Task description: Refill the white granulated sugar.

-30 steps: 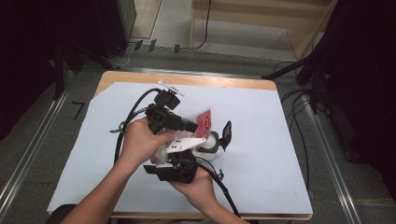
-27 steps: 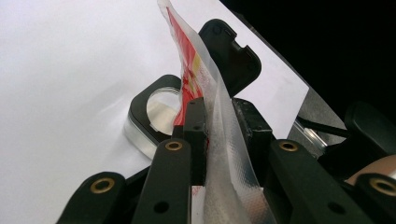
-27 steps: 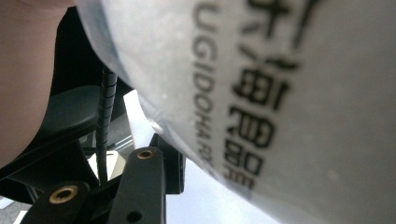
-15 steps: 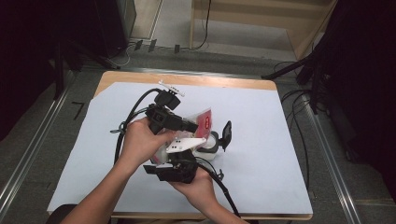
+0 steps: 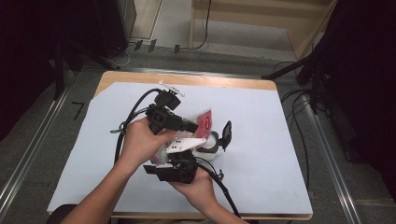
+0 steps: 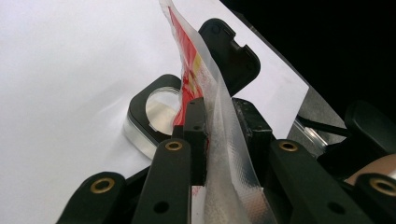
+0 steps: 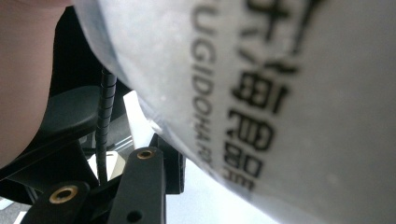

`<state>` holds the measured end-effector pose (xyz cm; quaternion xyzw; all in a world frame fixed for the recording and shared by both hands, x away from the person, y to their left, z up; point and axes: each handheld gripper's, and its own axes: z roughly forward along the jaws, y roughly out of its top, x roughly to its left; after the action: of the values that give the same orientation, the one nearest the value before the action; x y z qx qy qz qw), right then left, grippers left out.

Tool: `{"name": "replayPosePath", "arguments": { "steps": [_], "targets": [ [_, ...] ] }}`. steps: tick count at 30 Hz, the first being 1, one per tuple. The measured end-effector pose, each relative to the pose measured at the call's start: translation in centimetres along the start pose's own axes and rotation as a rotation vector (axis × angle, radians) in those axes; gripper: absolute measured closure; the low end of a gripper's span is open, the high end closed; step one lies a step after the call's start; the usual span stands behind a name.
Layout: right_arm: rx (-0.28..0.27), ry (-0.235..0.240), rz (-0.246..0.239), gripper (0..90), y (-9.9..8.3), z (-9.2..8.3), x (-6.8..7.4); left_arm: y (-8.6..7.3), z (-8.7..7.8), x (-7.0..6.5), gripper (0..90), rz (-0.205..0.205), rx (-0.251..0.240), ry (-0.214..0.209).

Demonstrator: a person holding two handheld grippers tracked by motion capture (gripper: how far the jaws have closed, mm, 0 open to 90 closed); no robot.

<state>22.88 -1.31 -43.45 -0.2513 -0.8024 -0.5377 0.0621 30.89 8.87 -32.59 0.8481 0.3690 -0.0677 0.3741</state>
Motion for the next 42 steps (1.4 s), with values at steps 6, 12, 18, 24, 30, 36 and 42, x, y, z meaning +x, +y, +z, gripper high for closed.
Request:
{"name": "replayPosePath", "arguments": {
  "steps": [6, 12, 18, 24, 30, 36, 42],
  "targets": [
    [0.0, 0.0, 0.0, 62.9, 0.0, 0.01, 0.0, 0.0, 0.0, 0.01, 77.4, 0.0, 0.002, 0.0],
    [0.0, 0.0, 0.001, 62.9, 0.0, 0.01, 0.02, 0.0, 0.03, -0.07, 77.4, -0.004, -0.002, -0.003],
    [0.0, -0.001, 0.003, 62.9, 0.0, 0.01, 0.04, 0.01, 0.03, -0.08, 77.5, -0.003, -0.002, -0.003],
    [0.002, -0.005, -0.001, 63.0, 0.0, 0.01, 0.05, 0.01, 0.02, -0.11, 77.6, -0.001, 0.001, 0.003],
    [0.003, -0.006, -0.002, 63.0, 0.0, 0.02, 0.06, 0.01, 0.02, -0.1, 77.7, -0.001, 0.001, 0.001],
    [0.003, -0.007, -0.005, 63.0, -0.01, 0.03, 0.06, 0.0, 0.05, -0.13, 77.7, -0.001, -0.001, 0.001],
    [0.003, -0.008, -0.006, 63.0, -0.01, 0.03, 0.07, 0.01, 0.04, -0.16, 77.8, 0.001, 0.001, 0.003]
  ]
}}
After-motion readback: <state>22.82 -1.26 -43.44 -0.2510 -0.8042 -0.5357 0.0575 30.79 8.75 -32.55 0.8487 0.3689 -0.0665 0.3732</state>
